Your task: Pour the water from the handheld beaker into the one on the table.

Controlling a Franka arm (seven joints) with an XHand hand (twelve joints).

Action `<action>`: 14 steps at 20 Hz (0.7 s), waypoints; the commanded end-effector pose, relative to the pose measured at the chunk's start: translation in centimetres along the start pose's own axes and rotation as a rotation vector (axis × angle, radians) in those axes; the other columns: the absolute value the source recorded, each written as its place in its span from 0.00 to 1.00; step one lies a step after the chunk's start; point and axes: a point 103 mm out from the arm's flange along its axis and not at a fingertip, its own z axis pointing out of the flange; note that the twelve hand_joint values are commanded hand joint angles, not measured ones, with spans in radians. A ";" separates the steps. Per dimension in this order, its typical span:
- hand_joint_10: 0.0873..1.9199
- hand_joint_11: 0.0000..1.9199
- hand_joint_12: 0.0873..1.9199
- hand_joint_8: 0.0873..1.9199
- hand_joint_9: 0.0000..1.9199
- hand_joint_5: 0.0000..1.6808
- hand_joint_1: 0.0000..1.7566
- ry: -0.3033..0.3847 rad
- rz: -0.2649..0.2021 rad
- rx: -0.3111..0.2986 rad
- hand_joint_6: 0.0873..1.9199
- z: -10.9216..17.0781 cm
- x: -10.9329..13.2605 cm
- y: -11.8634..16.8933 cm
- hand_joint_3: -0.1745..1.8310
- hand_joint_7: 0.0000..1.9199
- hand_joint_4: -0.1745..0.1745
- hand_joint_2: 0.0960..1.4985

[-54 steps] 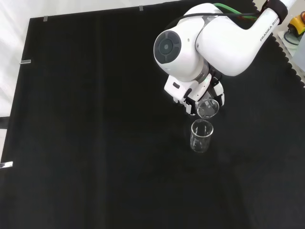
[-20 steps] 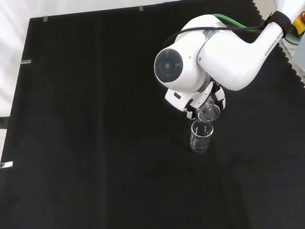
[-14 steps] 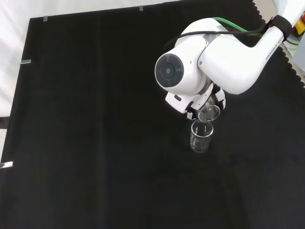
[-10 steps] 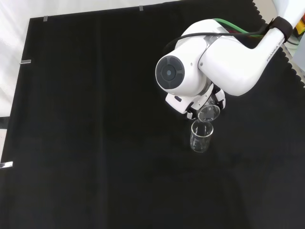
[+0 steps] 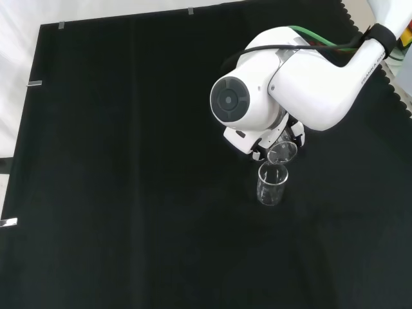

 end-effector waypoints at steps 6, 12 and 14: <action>0.41 0.52 0.43 0.24 0.70 0.74 0.83 -0.022 0.017 0.016 0.32 -0.3 0.2 -0.2 0.55 0.76 0.00 0.26; 0.41 0.52 0.42 0.24 0.70 0.74 0.83 -0.033 0.025 0.021 0.32 -0.4 0.3 -0.2 0.55 0.76 0.00 0.26; 0.41 0.52 0.42 0.24 0.70 0.74 0.83 -0.038 0.029 0.024 0.32 -0.4 0.3 -0.2 0.55 0.76 0.00 0.26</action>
